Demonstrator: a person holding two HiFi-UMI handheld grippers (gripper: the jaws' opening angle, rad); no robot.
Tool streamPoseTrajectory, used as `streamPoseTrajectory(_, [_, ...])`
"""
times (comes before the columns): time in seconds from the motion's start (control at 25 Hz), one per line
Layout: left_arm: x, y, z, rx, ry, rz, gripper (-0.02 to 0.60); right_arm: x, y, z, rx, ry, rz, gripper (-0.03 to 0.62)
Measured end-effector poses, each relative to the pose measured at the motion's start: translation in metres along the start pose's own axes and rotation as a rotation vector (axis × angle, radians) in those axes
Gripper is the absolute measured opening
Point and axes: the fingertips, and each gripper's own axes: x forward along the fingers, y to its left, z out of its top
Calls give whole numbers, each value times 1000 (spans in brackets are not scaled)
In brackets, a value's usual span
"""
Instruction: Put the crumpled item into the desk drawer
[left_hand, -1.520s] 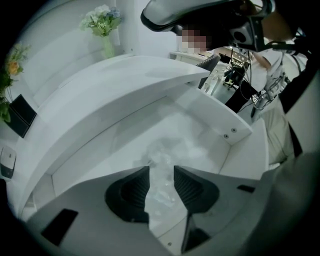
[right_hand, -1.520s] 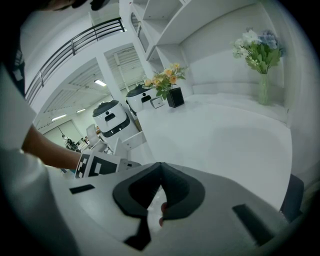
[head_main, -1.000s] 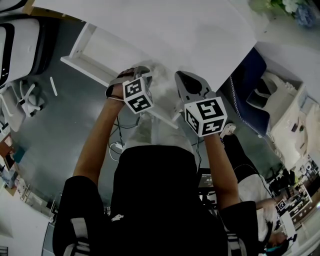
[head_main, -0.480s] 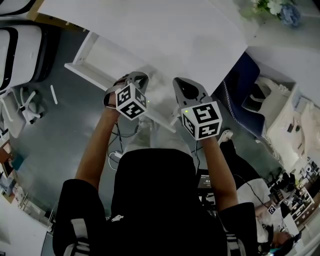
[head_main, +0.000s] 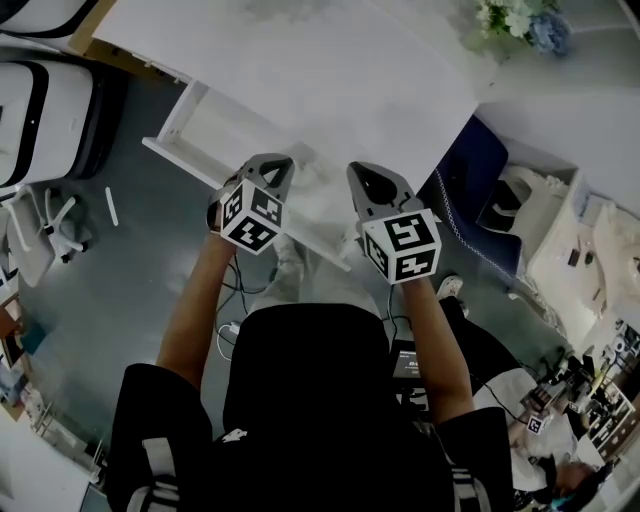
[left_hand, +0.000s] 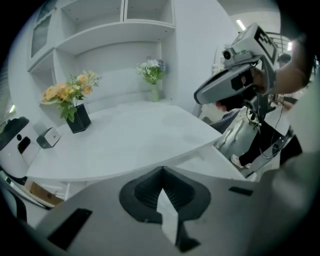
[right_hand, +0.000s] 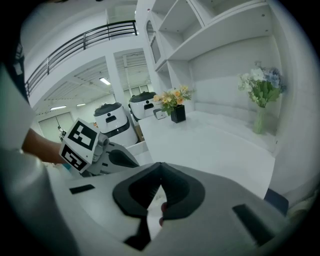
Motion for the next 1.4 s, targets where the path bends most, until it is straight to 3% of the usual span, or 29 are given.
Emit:
streamPoseTrajectory(0.16, [-23, -1, 7, -64, -35, 9, 6, -10, 7, 12, -28, -25, -17, -3])
streamPoseTrajectory(0.64, [-95, -8, 45, -140, -197, 88, 6, -50, 27, 52, -85, -126, -70, -3])
streamPoseTrajectory(1.0, [-155, -11, 83, -133, -338, 165, 6, -86, 45, 79, -103, -231, -98, -3])
streamPoseTrajectory(1.4, [-210, -28, 89, -137, -434, 197, 6, -122, 81, 100, -90, -322, -110, -3])
